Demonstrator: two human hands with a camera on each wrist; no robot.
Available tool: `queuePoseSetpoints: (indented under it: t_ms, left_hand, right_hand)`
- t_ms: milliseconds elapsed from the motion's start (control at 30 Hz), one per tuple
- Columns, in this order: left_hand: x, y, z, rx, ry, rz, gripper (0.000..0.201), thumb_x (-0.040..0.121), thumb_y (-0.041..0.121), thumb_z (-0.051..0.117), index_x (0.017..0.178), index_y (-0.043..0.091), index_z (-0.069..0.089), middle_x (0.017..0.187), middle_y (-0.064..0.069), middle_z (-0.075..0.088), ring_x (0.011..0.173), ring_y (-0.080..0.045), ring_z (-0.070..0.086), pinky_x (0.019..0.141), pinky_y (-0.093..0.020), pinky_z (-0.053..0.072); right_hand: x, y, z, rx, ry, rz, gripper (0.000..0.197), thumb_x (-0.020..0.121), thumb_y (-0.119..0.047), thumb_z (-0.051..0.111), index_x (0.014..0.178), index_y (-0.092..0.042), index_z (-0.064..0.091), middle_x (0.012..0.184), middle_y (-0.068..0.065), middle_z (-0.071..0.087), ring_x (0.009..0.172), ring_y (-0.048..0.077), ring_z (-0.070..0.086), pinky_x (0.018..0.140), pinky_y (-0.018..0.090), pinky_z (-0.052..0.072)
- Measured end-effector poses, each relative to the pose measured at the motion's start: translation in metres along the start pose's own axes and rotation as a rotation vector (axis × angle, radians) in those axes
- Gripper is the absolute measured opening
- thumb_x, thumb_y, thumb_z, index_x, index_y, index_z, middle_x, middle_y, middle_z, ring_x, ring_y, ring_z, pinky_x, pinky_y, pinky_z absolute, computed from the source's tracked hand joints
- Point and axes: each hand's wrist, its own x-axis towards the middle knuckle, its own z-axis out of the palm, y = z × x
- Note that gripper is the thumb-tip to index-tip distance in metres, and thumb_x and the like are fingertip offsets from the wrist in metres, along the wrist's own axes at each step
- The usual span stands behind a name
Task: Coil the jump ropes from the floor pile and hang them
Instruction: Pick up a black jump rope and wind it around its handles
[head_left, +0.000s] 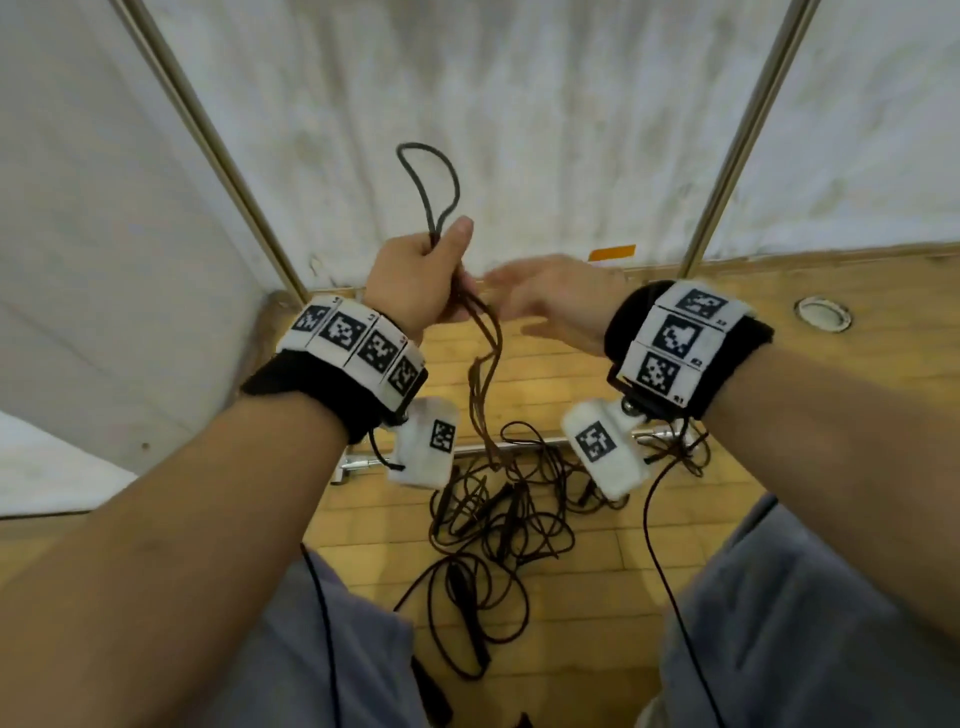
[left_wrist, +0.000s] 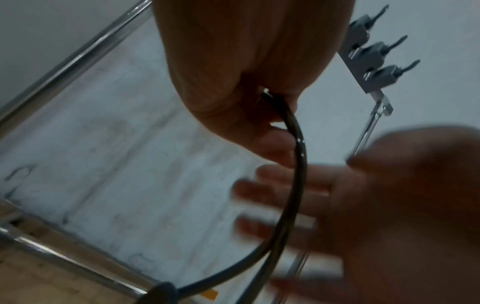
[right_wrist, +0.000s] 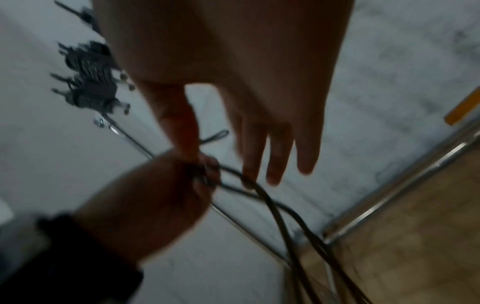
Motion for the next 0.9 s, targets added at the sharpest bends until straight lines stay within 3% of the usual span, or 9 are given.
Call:
queuePoseSetpoints:
  t_ms: [67,133,233,400,500,567,700,800,900]
  left_hand:
    - [0.007,0.002,0.003,-0.067,-0.007,-0.048,0.043,0.092,0.043,0.057,0.063,0.011,0.056,0.052,-0.002,0.065,0.047,-0.014,0.063,0.044,-0.023,0.050]
    - [0.009,0.003,0.003,-0.157,-0.047,-0.104,0.042,0.091,0.043,0.059,0.065,0.011,0.055,0.054,-0.002,0.064,0.051,-0.015,0.065,0.047,-0.024,0.051]
    - [0.009,-0.001,0.001,-0.218,-0.091,-0.139,0.042,0.092,0.043,0.058,0.063,0.012,0.055,0.054,-0.003,0.065,0.054,-0.017,0.067,0.050,-0.024,0.052]
    - [0.010,-0.003,-0.002,-0.225,-0.229,-0.189,0.039,0.088,0.055,0.055,0.085,0.016,0.062,0.083,0.000,0.071,0.084,-0.016,0.068,0.067,-0.031,0.053]
    - [0.003,-0.007,-0.002,0.003,-0.482,-0.187,0.037,0.080,0.052,0.063,0.107,0.027,0.065,0.107,0.011,0.071,0.107,-0.009,0.062,0.089,-0.037,0.047]
    - [-0.005,-0.011,0.006,0.173,-0.574,-0.117,0.022,0.084,0.040,0.067,0.106,0.037,0.066,0.102,0.018,0.069,0.104,-0.003,0.060,0.088,-0.034,0.046]
    - [-0.008,-0.020,0.017,0.482,-0.528,0.052,0.022,0.088,0.018,0.062,0.092,0.039,0.061,0.092,0.018,0.061,0.088,-0.009,0.061,0.083,-0.036,0.054]
    - [-0.008,-0.034,0.015,0.867,-0.553,0.067,0.034,0.087,0.006,0.052,0.081,0.038,0.062,0.104,0.011,0.064,0.098,-0.011,0.059,0.089,-0.034,0.051]
    - [-0.011,-0.040,0.014,1.109,-0.523,-0.033,0.024,0.092,0.014,0.052,0.098,0.026,0.072,0.107,0.005,0.067,0.096,-0.014,0.061,0.081,-0.028,0.049]
  right_hand:
    - [-0.002,0.021,0.011,-0.066,-0.126,0.008,0.025,0.084,-0.018,0.064,0.109,-0.019,0.066,0.116,-0.002,0.065,0.112,0.012,0.055,0.098,0.038,0.042]
    - [0.000,0.035,0.017,-0.251,-0.051,-0.109,0.010,0.090,-0.027,0.059,0.093,-0.023,0.068,0.105,-0.002,0.069,0.102,0.014,0.059,0.094,0.040,0.045]
    - [0.003,0.050,0.016,-0.440,-0.035,-0.157,0.023,0.097,-0.030,0.045,0.092,-0.021,0.066,0.100,0.004,0.069,0.093,0.023,0.062,0.087,0.044,0.048]
    - [0.008,0.055,0.002,-0.261,0.087,-0.205,0.021,0.097,-0.022,0.047,0.081,-0.022,0.061,0.080,-0.005,0.069,0.068,0.006,0.064,0.072,0.027,0.051]
    - [0.011,0.040,-0.009,-0.206,0.249,-0.270,0.027,0.097,-0.027,0.047,0.077,-0.018,0.062,0.075,-0.001,0.070,0.063,0.010,0.066,0.067,0.029,0.055]
    - [0.010,0.031,-0.015,-0.191,0.344,-0.321,0.033,0.098,-0.030,0.045,0.073,-0.013,0.061,0.073,0.006,0.070,0.059,0.015,0.063,0.065,0.033,0.053]
    - [0.008,0.018,-0.021,-0.104,0.446,-0.366,0.036,0.100,-0.026,0.037,0.068,-0.016,0.053,0.066,0.004,0.064,0.045,0.004,0.049,0.057,0.026,0.043]
    - [0.005,0.010,-0.034,0.065,0.583,-0.345,0.034,0.101,-0.026,0.034,0.072,-0.016,0.051,0.062,0.002,0.062,0.046,0.007,0.047,0.054,0.027,0.040]
    - [-0.001,0.004,-0.047,0.159,0.583,-0.323,0.034,0.101,-0.025,0.034,0.075,-0.013,0.052,0.062,0.003,0.062,0.047,0.013,0.048,0.051,0.026,0.043]
